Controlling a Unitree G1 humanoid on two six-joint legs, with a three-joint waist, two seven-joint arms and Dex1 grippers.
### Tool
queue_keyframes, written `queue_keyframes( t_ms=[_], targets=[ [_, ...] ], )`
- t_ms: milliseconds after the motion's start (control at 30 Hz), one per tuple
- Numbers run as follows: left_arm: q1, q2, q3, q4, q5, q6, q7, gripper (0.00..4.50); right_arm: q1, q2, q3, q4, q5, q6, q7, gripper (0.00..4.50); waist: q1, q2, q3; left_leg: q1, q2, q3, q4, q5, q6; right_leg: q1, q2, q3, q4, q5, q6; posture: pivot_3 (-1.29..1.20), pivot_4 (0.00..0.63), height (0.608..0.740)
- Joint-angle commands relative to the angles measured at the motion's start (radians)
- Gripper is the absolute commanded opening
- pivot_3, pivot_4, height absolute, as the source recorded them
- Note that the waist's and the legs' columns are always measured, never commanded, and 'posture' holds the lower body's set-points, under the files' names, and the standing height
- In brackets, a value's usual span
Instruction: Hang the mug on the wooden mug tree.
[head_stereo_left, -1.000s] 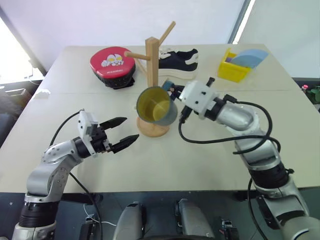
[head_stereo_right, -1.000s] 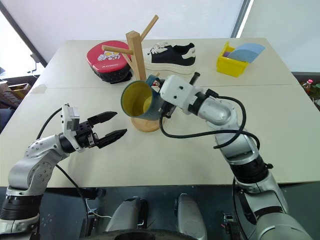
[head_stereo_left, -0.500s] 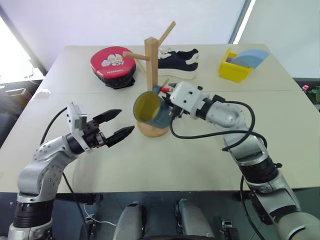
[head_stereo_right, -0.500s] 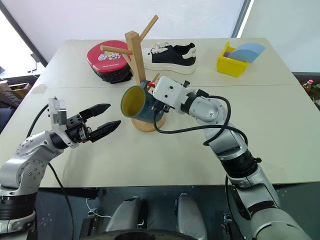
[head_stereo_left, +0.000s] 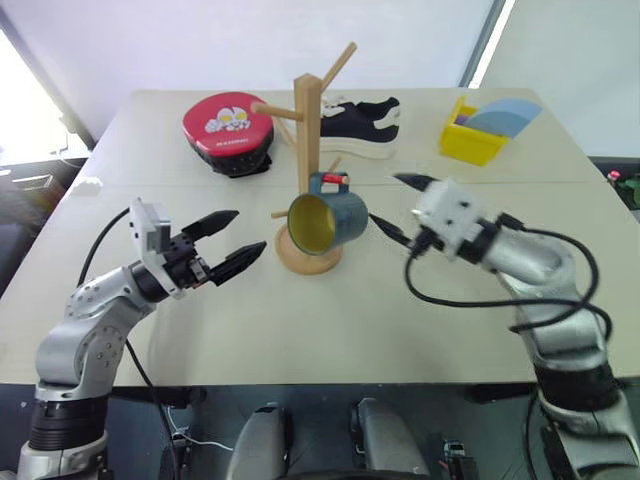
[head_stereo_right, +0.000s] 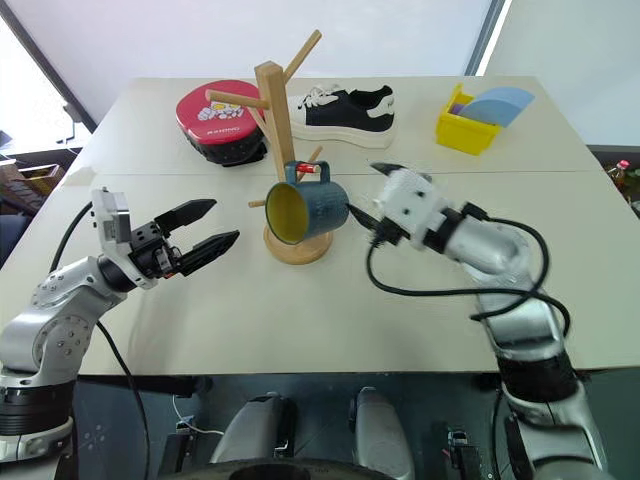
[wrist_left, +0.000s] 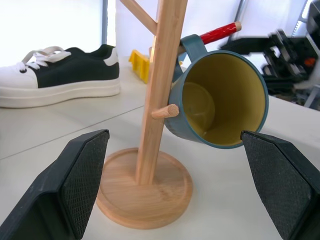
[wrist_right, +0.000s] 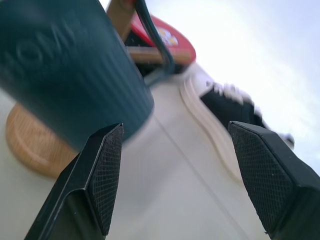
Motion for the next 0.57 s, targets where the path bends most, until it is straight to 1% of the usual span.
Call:
queue_keyframes(
  t_ms=[33,67,133,200,300,433,567],
  targets=[
    [0.014,-0.02,0.048,0.025,0.049,-0.035,0.084,4.5,0.062,0.053,-0.107,0.06,0.084,-0.048,-0.041,3.46,0.001,0.0,0.0,0.001,0.0,0.0,0.0,0.0,0.0,0.0,0.0,0.0,0.001,0.0,0.0,0.0,0.15,0.735],
    [0.021,-0.032,0.053,0.047,0.09,-0.05,0.133,4.5,0.089,0.088,-0.137,0.11,0.104,-0.059,-0.07,3.46,0.003,-0.001,0.0,0.001,0.001,0.0,0.0,0.0,0.0,0.001,0.001,0.0,0.001,0.0,0.0,0.0,0.15,0.735],
    [0.041,-0.051,0.061,0.103,0.178,-0.063,0.245,4.5,0.132,0.138,-0.158,0.215,0.098,-0.109,-0.118,3.46,0.003,-0.001,-0.001,0.003,0.001,-0.001,0.0,0.0,0.0,0.002,0.001,0.0,0.001,0.0,0.0,0.0,0.15,0.735],
    [0.053,-0.06,0.062,0.126,0.219,-0.077,0.291,4.5,0.143,0.166,-0.164,0.263,0.106,-0.135,-0.136,3.46,0.002,0.0,0.0,0.002,0.001,0.0,0.0,0.0,0.0,0.001,0.001,0.0,0.001,0.0,0.0,0.0,0.15,0.735],
    [0.078,-0.112,0.08,0.159,0.279,-0.133,0.386,4.5,0.143,0.204,-0.159,0.354,0.097,-0.192,-0.173,3.46,0.002,0.0,0.0,0.001,0.0,0.001,0.0,0.0,0.0,0.0,0.001,0.001,0.002,0.0,0.0,0.0,0.15,0.735],
    [0.11,-0.154,0.068,0.172,0.338,-0.168,0.445,4.5,0.119,0.224,-0.143,0.43,0.092,-0.246,-0.19,3.46,0.003,0.0,0.0,0.001,0.0,0.001,0.0,0.0,0.0,0.0,0.001,0.001,0.002,0.001,0.002,0.0,0.15,0.735],
    [0.134,-0.167,0.053,0.164,0.362,-0.181,0.45,4.5,0.094,0.225,-0.124,0.489,0.087,-0.283,-0.196,3.46,0.003,0.0,0.0,0.001,0.0,0.001,0.0,0.0,0.0,0.0,0.0,0.001,0.001,0.001,0.002,0.0,0.15,0.735]
  ],
)
